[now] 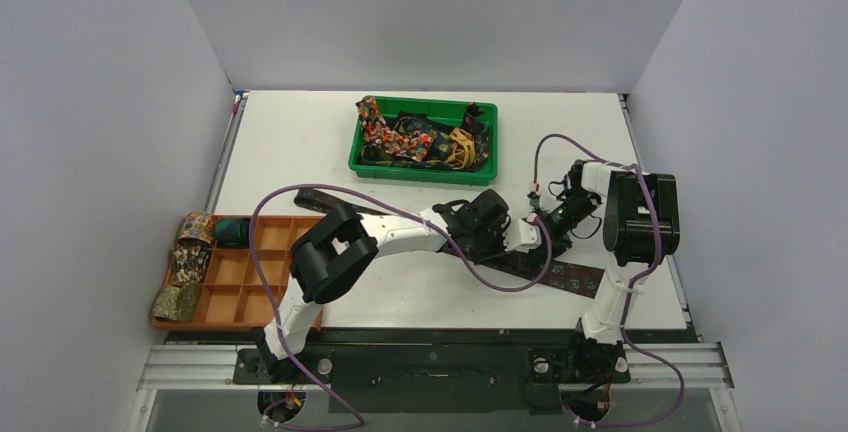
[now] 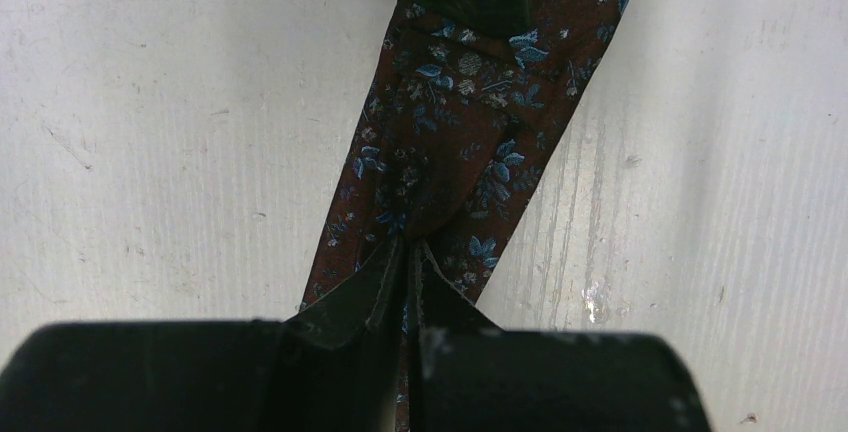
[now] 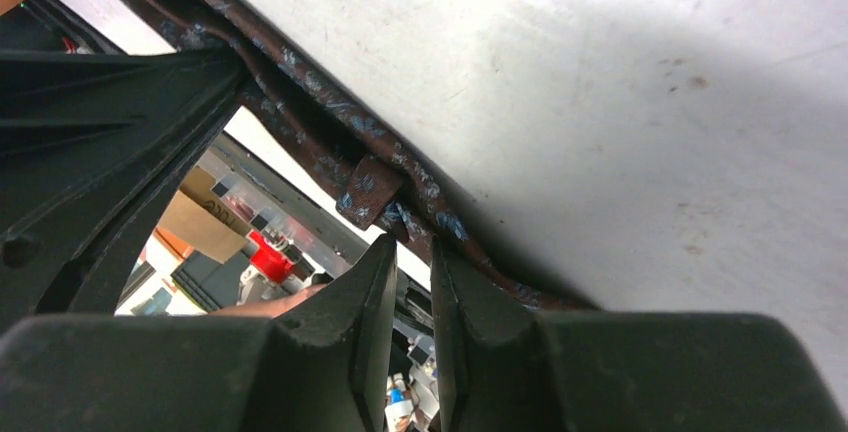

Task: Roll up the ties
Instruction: Flatten out the tie at the center of the board.

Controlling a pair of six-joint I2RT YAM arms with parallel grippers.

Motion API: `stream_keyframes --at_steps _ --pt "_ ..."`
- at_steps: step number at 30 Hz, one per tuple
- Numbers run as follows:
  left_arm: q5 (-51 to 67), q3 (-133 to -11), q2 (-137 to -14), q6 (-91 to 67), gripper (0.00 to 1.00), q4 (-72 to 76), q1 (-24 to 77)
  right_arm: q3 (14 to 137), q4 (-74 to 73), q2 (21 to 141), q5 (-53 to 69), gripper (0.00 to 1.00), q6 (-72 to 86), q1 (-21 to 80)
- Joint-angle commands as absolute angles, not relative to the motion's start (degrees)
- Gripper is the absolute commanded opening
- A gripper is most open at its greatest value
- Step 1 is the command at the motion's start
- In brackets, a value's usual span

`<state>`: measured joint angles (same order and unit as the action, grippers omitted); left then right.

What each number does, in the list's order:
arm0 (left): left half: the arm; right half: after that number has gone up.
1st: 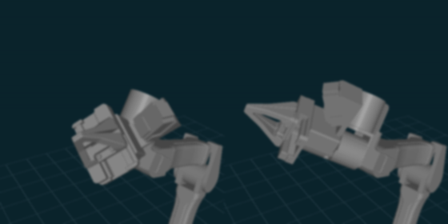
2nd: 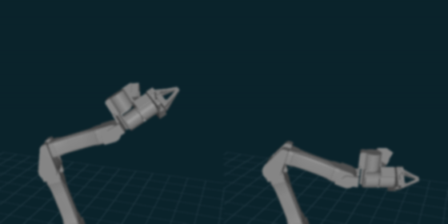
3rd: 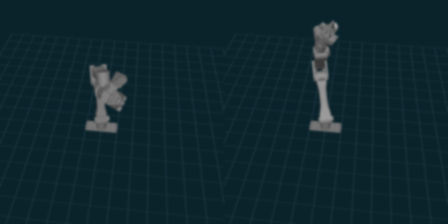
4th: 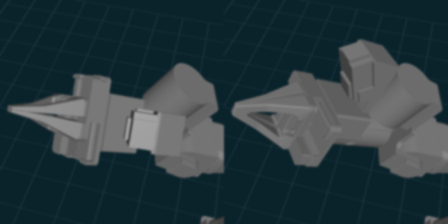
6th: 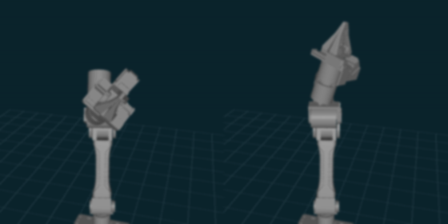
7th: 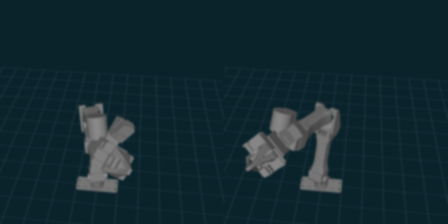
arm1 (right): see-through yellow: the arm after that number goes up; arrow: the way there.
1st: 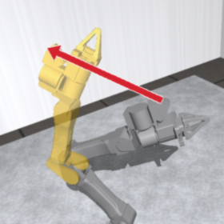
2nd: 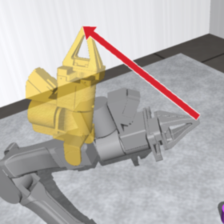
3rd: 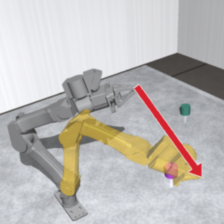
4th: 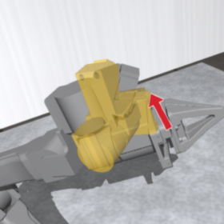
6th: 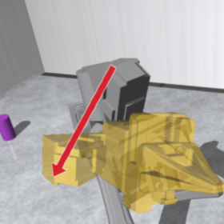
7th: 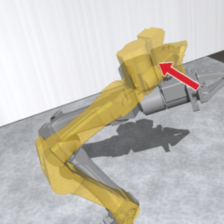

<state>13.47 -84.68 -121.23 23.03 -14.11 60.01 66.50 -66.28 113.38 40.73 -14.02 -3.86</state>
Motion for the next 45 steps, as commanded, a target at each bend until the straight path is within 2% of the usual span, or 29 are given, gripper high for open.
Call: stream_keyframes --at_steps 1,12,18,19,20,22,24,25,27,28,30,31,33,37,45 --pt "12.8 -86.3 -123.2 22.4 0.0 -16.9 59.9 65.8 -62.1 113.5 39.6 0.17 -11.7 -3.1" --pt "12.6 -86.7 -123.7 22.6 0.0 -17.0 59.9 66.5 -63.6 114.0 45.8 0.18 -13.6 -2.2" --pt "12.4 -86.9 -124.0 22.1 0.0 -16.8 59.9 66.8 -64.1 114.6 45.3 0.18 -13.8 -1.6" --pt "12.4 -86.9 -124.0 21.9 0.0 -16.7 59.8 67.2 -64.1 114.7 44.3 0.17 -13.7 -1.6" --pt "12.4 -86.9 -124.0 21.7 0.0 -16.7 59.7 67.3 -64.0 114.9 43.7 0.09 -13.5 -1.6" --pt "12.6 -86.8 -123.5 21.3 0.06 -16.7 59.3 68.0 -63.8 114.7 41.0 0.0 -13.1 -1.8" --pt "13.3 -85.9 -121.9 20.7 0.23 -16.1 58.2 68.5 -63.6 114.2 38.0 0.0 -12.7 -2.0" --pt "13.7 -85.2 -120.1 20.1 0.35 -14.9 57.8 68.6 -63.5 113.6 36.1 0.0 -12.6 -2.0" --pt "13.9 -82.7 -116.5 19.6 0.49 -12.1 56.4 68.7 -63.0 112.6 34.0 0.0 -11.9 -2.0" --pt "13.7 -80.6 -115.1 19.6 0.52 -10.9 55.6 68.8 -62.7 112.4 33.6 0.0 -11.6 -2.0" --pt "13.1 -76.5 -111.0 20.3 0.66 -7.1 54.7 69.0 -62.7 112.1 32.7 0.0 -11.3 -1.9" --pt "12.4 -73.8 -108.5 21.2 0.77 -4.6 54.4 69.0 -62.8 112.0 32.5 0.0 -11.3 -1.9" --pt "12.4 -71.0 -105.9 23.6 0.88 -3.3 53.6 69.1 -62.9 111.7 32.0 0.0 -11.4 -1.7" --pt "9.9 -68.4 -104.7 29.1 0.95 -5.0 52.1 69.0 -63.2 111.1 31.5 0.0 -11.6 -1.5" --pt "5.7 -70.6 -108.8 32.4 0.96 -7.5 48.5 69.6 -63.8 111.0 31.0 0.0 -11.7 -0.9"
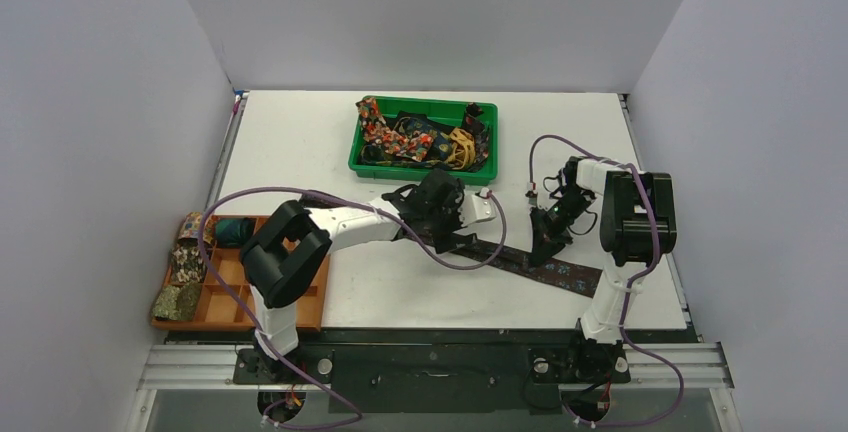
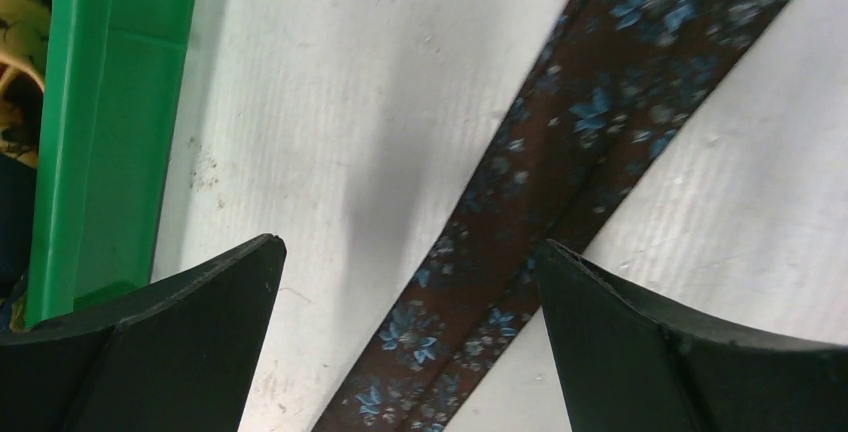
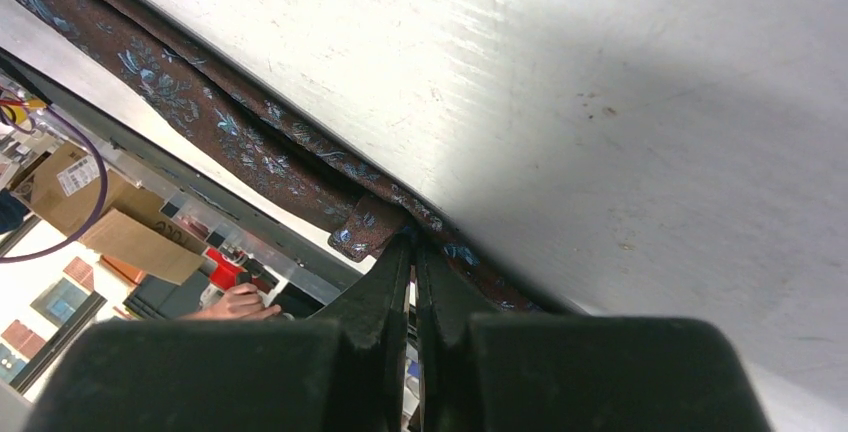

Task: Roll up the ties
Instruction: Flatten out the tie at the center of the board.

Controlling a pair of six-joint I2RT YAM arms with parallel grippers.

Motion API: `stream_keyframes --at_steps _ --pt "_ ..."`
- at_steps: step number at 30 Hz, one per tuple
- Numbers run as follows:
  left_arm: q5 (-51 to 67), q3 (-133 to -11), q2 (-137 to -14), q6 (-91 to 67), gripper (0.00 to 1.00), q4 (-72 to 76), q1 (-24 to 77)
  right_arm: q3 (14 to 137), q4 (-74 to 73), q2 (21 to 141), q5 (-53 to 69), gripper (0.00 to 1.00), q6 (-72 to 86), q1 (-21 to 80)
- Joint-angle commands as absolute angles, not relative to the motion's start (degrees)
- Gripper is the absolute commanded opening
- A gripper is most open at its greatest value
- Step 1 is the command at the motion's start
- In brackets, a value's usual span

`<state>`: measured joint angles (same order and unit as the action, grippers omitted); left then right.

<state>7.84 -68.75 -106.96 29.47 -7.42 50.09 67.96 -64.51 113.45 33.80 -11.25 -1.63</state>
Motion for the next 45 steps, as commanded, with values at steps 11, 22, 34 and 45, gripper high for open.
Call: stream_keyframes --at_steps 11,22,34,45 --pt "7.3 -70.6 -111.8 34.8 0.96 -10.9 47.7 71.4 -65.5 111.8 30.0 0.0 -12.5 -0.9" --pt "9.8 -68.4 -110.9 35.8 0.97 -12.7 45.7 72.4 -68.5 112.2 28.1 0.0 -15.4 -2.3" --pt "10.2 -68.1 -109.6 35.5 0.97 -13.9 45.1 71.4 -68.1 111.5 26.4 0.0 -16.0 -2.5" --pt "8.3 -70.1 -111.0 36.1 0.97 -17.0 45.1 69.7 -72.7 106.9 21.1 0.0 -20.1 -4.7"
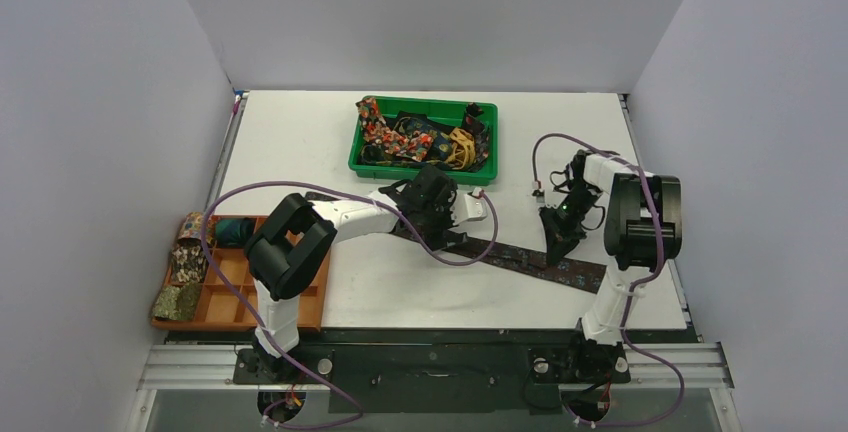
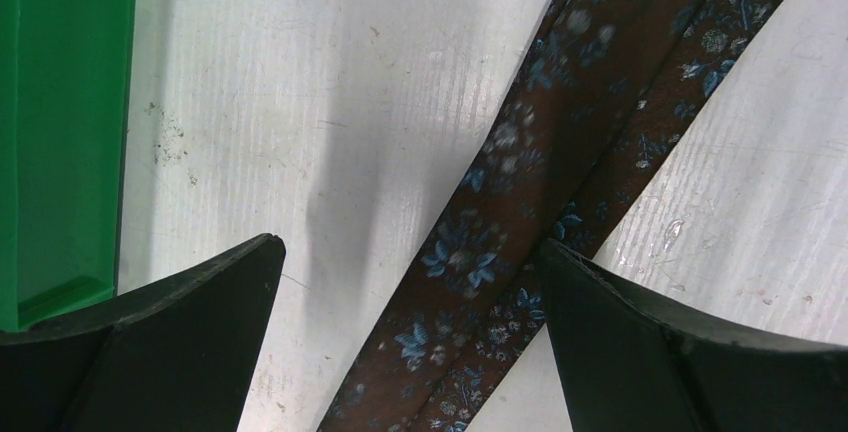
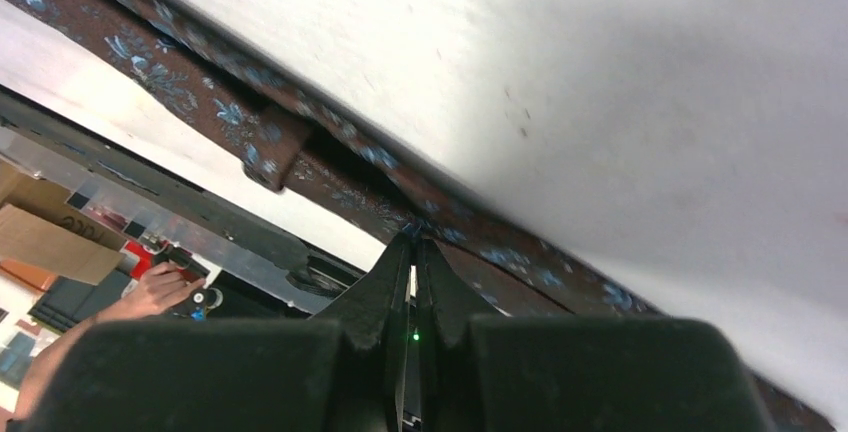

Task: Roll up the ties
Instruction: Flatten out the tie at the center of the board.

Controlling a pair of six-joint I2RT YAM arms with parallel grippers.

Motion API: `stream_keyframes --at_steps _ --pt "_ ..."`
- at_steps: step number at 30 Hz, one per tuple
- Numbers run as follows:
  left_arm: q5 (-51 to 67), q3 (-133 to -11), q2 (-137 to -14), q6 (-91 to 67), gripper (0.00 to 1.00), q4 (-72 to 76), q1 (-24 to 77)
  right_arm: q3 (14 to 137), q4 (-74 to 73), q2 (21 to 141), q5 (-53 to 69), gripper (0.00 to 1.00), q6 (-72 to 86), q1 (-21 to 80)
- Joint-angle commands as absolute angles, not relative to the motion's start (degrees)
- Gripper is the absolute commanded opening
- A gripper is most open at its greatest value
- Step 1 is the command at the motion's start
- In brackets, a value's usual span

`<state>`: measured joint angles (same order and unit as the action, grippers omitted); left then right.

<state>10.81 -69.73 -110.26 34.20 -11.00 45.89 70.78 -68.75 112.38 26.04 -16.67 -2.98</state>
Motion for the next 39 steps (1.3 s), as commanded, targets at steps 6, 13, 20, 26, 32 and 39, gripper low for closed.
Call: stream_keyframes --at_steps 6,13,20,26,32,39 --pt "8.1 -70.4 -111.3 35.9 0.97 -17.2 45.1 67.9 -74.4 105.7 14.4 0.0 -23.8 -7.4" --pt "7.7 -70.3 -111.0 35.8 0.97 -17.5 45.1 64.7 -69.0 105.1 4.2 0.0 -25.8 -8.0" --pt "9.2 -71.4 -110.1 34.5 0.97 -17.7 45.2 64.9 -63.2 107.4 -3.8 0.0 -26.1 -7.0" --pt "14.8 -76.0 -106.8 26.7 0.97 -16.7 45.7 69.3 -62.4 110.6 -5.3 0.0 -27.4 -7.2" --pt "16.3 -80.7 -100.9 15.1 0.97 -13.2 44.1 72.0 -62.6 113.1 -8.0 0.0 -31.1 -9.2" --pt "17.0 -73.7 -91.8 1.5 0.97 -7.2 36.0 80.3 -62.8 117.3 -12.1 0.01 -36.9 -16.3"
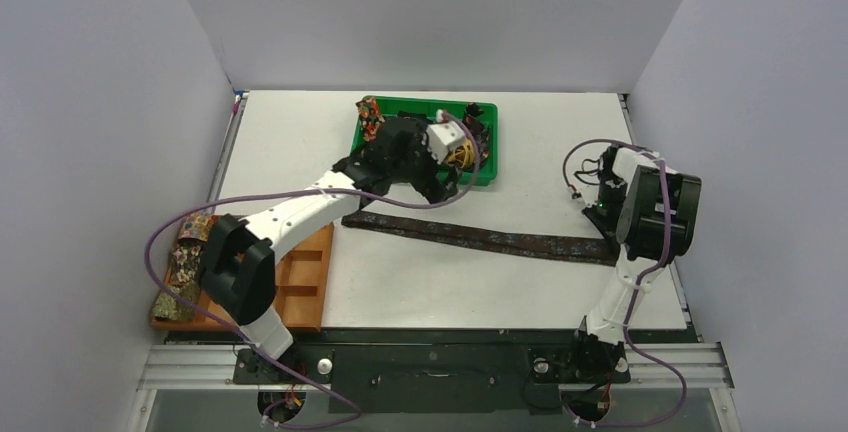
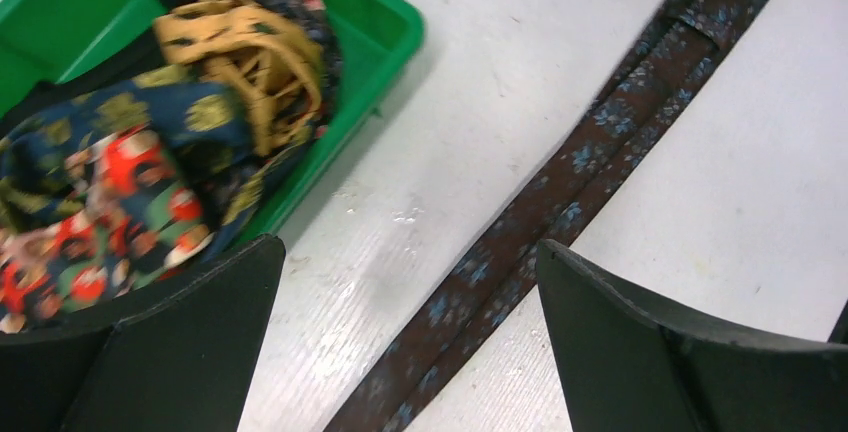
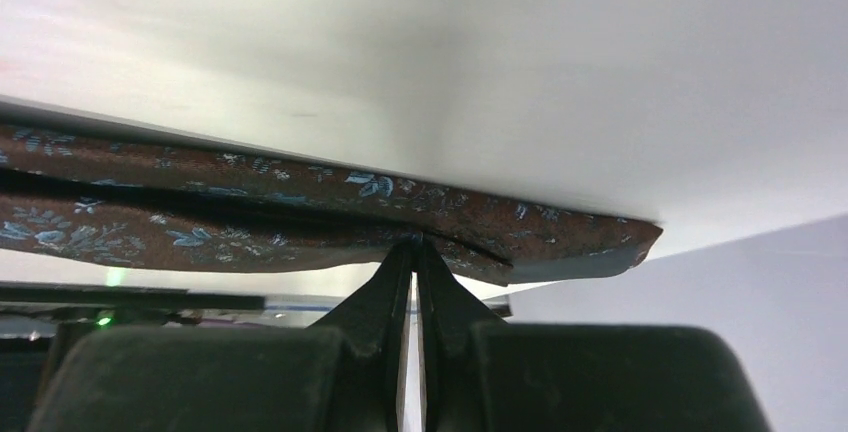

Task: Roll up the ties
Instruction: Roll the tie at the center of the board.

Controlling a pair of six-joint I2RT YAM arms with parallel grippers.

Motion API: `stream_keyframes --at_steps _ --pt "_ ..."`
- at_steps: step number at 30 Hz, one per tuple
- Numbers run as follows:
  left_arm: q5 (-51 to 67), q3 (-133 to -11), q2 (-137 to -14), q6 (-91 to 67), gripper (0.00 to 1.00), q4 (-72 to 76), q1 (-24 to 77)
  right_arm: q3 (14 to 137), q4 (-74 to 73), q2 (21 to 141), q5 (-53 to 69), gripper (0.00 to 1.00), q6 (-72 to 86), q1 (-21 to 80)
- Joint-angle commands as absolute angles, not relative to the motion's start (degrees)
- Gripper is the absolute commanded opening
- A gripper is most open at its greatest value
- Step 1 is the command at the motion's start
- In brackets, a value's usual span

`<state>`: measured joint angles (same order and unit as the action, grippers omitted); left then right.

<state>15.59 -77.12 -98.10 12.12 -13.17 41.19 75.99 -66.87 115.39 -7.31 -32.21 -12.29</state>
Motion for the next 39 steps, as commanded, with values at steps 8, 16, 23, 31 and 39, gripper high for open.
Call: stream_keyframes --at_steps 8,16,23,31,39 --pt "34.9 -72.3 -90.1 -5.0 0.97 -22.8 20.5 87.5 -62.6 116.3 -11.9 0.04 -40.8 -18.4" --pt "50.3 -67.7 -88.5 -7.7 0.97 -27.7 10.3 91.0 -67.5 101.7 2.0 0.37 -41.5 -18.5" --pt "48.2 -69.9 -82.1 -1.9 0.97 -34.1 5.6 96.8 -68.5 85.9 22.5 0.75 -38.7 -11.0" --pt "44.7 -70.4 -72.9 -2.0 0.97 -35.9 -5.4 84.1 -26.6 79.6 39.3 0.83 8.8 3.7" --pt "42.7 -69.9 -67.2 -7.6 0.97 -40.6 -16.2 81.5 -14.4 95.2 41.4 0.72 36.2 24.1"
